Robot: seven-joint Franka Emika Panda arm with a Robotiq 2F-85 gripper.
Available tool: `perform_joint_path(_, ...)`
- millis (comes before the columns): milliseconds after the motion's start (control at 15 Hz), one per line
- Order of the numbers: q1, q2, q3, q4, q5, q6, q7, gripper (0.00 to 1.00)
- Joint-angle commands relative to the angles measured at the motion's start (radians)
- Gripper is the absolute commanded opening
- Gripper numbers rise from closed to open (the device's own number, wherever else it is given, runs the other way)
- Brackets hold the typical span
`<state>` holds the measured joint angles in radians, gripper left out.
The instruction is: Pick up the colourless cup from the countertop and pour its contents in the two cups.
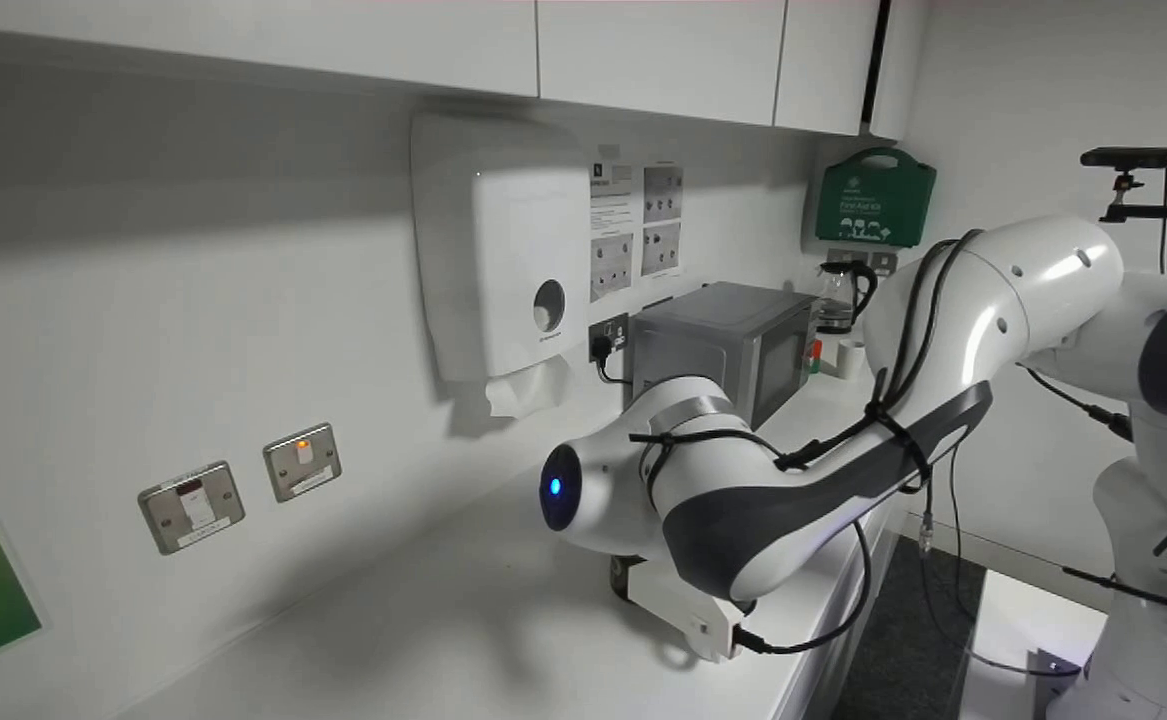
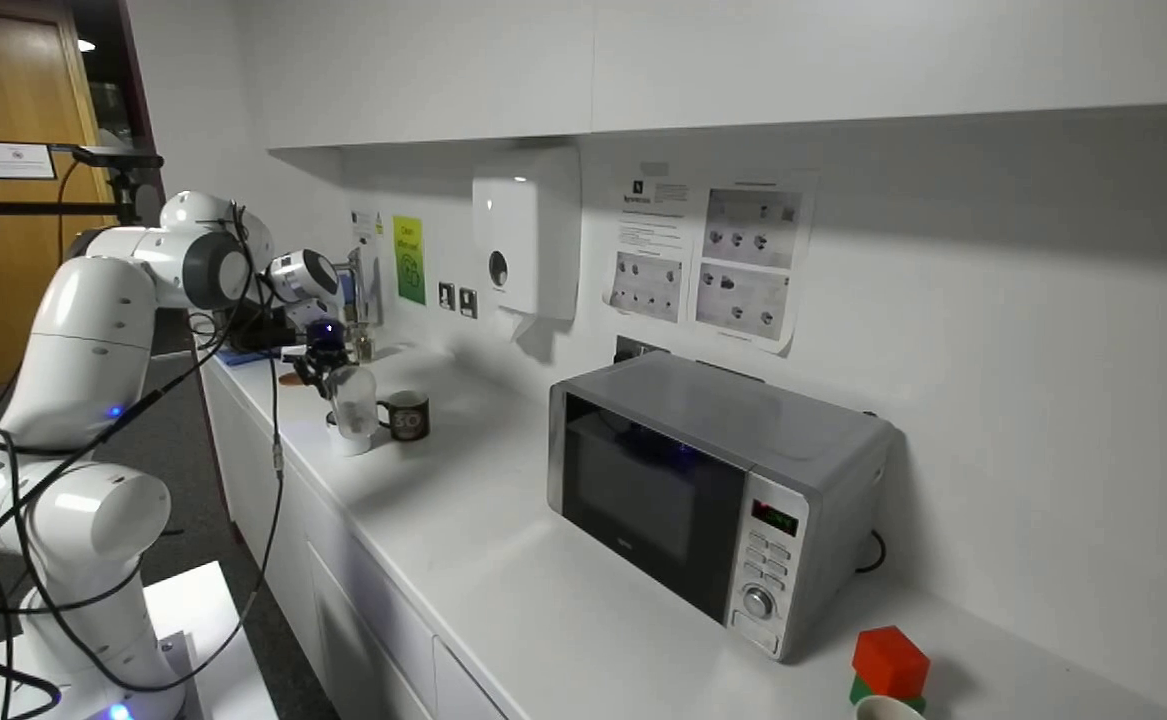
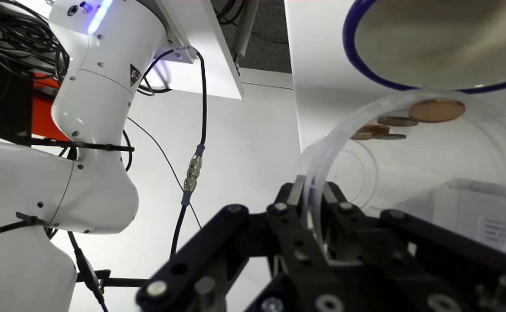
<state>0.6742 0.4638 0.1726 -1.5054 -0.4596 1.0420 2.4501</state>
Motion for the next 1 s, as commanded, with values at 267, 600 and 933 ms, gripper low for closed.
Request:
perform_joint_path(267, -0.024, -0.063, 0.014, -0.015, 0.007, 0.010, -0.005, 0.02)
perform_joint_path(600, -0.035, -0.115, 0.018, -0.012, 0.002, 0.013, -0.006, 0.02)
perform_joint_path(933, -0.055, -0.123, 0.018, 0.001, -0.017, 0.035, -0.015, 0.02)
